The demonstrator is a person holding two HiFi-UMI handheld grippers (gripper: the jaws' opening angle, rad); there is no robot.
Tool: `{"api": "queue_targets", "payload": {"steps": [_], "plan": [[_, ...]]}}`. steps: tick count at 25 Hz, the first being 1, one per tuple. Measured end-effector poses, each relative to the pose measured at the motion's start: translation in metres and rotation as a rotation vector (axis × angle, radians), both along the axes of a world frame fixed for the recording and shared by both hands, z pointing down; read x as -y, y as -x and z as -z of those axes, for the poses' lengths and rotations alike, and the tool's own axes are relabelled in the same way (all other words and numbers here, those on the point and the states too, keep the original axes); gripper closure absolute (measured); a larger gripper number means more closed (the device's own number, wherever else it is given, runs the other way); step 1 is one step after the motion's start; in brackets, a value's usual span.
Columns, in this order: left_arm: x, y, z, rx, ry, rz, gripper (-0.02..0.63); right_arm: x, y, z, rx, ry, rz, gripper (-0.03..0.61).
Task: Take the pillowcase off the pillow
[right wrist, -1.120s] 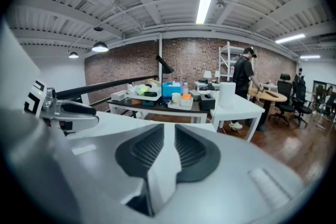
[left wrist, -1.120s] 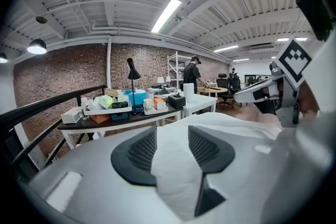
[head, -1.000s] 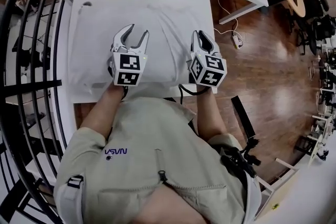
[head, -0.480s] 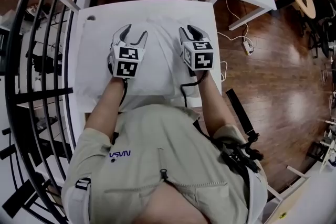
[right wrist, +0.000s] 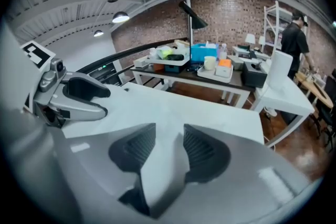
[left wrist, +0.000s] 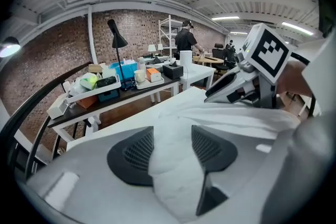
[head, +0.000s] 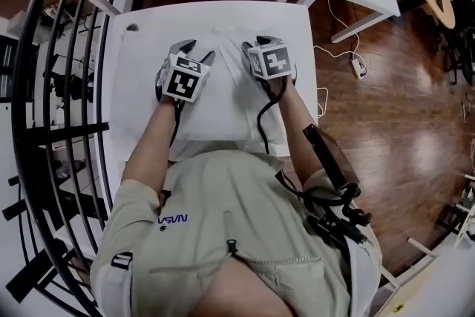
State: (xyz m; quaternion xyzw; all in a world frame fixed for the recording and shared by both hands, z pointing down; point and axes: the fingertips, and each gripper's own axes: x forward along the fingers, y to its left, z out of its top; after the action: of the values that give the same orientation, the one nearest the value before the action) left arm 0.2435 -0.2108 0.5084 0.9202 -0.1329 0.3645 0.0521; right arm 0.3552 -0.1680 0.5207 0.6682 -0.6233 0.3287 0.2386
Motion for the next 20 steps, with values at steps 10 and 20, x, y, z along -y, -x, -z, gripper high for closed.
{"api": "queue_targets", "payload": {"steps": [10, 20], "plan": [[-0.007, 0.006, -0.012, 0.021, -0.042, -0.026, 0.597, -0.009, -0.009, -0.009, -0.011, -0.002, -0.050, 0.566], [0.000, 0.037, 0.049, -0.223, -0.062, 0.126, 0.600, -0.033, -0.037, 0.026, -0.111, -0.146, -0.225, 0.574]]}}
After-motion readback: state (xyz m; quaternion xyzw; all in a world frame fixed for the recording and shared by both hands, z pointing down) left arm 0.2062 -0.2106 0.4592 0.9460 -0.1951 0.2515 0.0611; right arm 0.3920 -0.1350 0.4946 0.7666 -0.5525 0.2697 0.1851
